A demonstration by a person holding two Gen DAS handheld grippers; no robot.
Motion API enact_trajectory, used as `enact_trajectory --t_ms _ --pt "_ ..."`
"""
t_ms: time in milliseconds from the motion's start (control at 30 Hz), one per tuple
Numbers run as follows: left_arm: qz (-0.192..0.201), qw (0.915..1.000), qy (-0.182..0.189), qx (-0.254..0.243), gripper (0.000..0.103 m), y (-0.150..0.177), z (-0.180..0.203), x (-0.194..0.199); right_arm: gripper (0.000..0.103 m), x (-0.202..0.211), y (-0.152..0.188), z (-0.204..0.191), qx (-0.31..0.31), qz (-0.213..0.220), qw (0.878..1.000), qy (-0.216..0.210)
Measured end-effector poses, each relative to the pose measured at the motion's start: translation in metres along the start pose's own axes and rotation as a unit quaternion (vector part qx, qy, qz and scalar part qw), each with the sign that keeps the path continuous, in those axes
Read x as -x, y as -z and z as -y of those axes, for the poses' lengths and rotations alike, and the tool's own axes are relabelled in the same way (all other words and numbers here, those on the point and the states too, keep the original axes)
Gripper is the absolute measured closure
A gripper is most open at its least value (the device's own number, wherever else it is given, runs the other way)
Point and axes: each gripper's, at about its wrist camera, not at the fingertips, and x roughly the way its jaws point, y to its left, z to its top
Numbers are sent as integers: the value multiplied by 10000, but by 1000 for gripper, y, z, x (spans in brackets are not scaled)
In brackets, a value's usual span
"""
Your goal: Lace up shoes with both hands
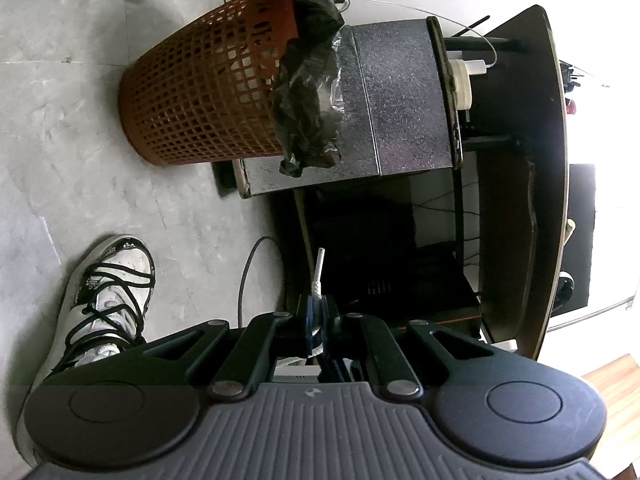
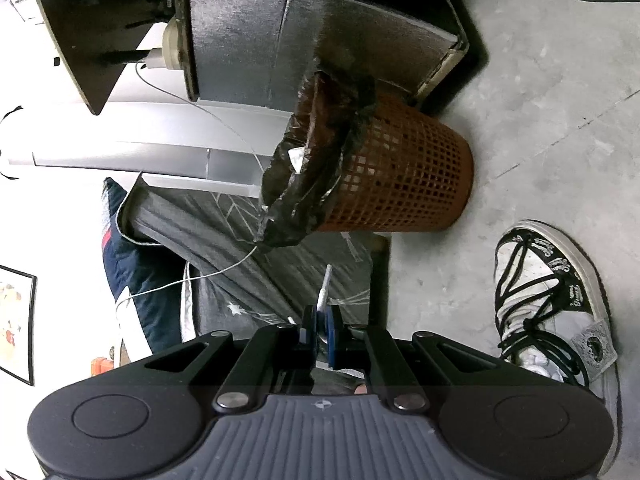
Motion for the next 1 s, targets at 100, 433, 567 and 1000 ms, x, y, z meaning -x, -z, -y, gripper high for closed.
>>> enact_trajectory --t_ms 100,433,567,1000 --pt "-16 10000 -23 -59 100 0 2 0 96 0 -1 -2 34 8 10000 -25" --pt "-13 9998 -79 -209 99 -3 8 2 96 5 0 6 -61 68 9999 135" --pt "190 9997 10 -180 91 -12 15 4 95 4 2 9 -31 -120 9993 360" --pt "186 9892 -1215 -795 69 -21 22 1 85 -10 20 6 1281 -598 9633 2283"
